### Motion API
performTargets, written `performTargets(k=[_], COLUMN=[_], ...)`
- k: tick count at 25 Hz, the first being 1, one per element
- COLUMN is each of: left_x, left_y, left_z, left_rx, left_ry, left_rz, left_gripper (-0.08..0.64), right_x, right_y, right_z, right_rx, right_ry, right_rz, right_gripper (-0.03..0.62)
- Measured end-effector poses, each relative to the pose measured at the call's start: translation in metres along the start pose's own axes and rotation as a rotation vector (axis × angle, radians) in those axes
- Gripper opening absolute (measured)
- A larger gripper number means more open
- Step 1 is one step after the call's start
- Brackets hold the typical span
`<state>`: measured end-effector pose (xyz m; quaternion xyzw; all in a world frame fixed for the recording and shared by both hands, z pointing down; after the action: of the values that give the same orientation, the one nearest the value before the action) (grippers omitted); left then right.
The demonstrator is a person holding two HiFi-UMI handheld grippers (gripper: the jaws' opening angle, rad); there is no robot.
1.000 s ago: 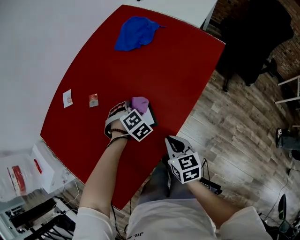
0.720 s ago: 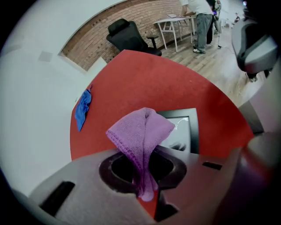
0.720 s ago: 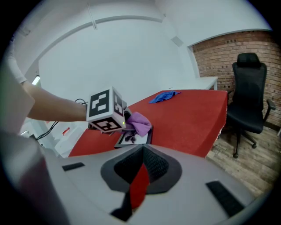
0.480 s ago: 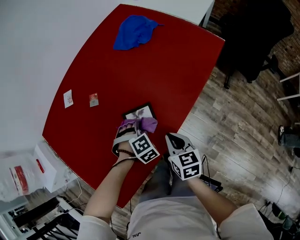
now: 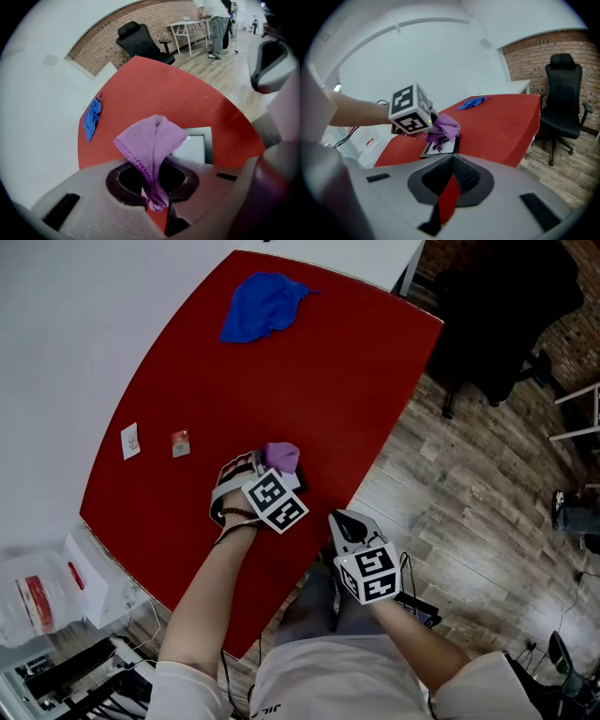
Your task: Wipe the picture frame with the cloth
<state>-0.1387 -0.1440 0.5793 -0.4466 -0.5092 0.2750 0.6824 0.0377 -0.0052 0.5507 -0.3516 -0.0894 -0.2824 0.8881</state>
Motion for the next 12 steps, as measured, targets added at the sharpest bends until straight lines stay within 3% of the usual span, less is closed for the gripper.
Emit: performTargets(k=[6,12], left_x=[-0.013,0.039], left_y=[-0.021,0.003], left_z=[-0.018,-0.024], left_rx=[-0.037,0.005], left_ry=[-0.003,-0.127], left_rz=[0.007,0.013], left_gripper=[0.063,0.063], right_x=[0.012,0.021], right_y=[0.009,0.011], right_z=[0.005,0.006], right_rx=[0.000,-0.003], right_ry=[-0.022,-0.024], right_rz=[0.026,0.028], right_gripper=[0.005,0.005])
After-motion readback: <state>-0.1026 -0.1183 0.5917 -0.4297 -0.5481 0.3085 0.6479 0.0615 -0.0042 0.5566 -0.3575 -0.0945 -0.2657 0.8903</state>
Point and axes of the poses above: the fingertips, and each gripper's own axes: y backward along the fingers, x to its right, z out of its underside, the point moved 9 cm from there along y, backward along the fingers
